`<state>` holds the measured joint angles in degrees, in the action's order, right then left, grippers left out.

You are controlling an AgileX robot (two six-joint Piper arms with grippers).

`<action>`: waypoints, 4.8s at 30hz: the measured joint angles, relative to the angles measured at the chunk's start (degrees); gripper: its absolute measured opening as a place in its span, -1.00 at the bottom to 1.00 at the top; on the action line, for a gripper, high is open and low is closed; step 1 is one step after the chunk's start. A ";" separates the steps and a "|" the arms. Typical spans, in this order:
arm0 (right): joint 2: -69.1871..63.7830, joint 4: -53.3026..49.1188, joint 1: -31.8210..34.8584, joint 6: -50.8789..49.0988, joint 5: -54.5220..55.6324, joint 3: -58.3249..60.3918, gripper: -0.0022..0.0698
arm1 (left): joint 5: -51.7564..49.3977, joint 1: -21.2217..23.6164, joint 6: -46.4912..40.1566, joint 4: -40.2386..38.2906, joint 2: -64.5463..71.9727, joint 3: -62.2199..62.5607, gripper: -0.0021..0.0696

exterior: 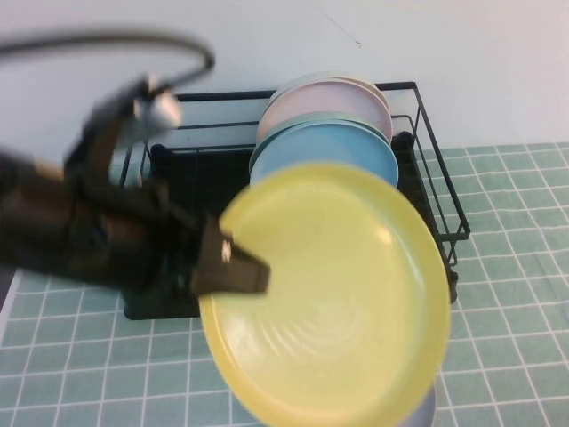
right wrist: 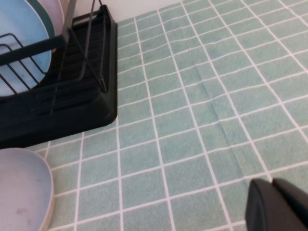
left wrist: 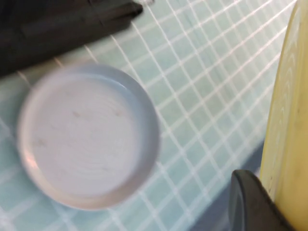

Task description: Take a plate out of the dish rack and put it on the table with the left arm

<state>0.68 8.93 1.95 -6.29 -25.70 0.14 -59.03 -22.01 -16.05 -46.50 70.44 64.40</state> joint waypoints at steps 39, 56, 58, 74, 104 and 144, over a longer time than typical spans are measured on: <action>0.00 0.00 0.00 0.00 0.00 0.00 -0.94 | 13.15 -0.10 -41.86 -52.26 30.30 -33.35 -0.61; 0.00 0.00 0.00 0.00 0.00 0.00 -0.94 | 8.88 -0.10 -47.44 -51.90 31.71 -25.69 0.31; 0.00 0.00 0.00 0.00 0.00 0.00 -0.94 | 8.36 0.14 -47.53 -51.90 31.71 -25.64 0.32; 0.00 0.00 0.00 0.00 0.00 0.00 -0.94 | 5.02 9.56 -50.42 -50.54 29.51 -25.64 0.32; 0.00 0.00 0.00 0.00 0.00 0.00 -0.94 | 8.28 14.75 -24.34 3.59 -26.03 -5.93 -0.94; 0.00 0.00 0.00 0.00 0.00 0.00 -0.94 | 24.25 22.47 17.21 45.53 -64.05 -40.81 -0.94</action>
<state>0.68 8.93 1.95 -6.29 -25.70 0.14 -34.78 0.46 1.16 -0.97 6.39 23.59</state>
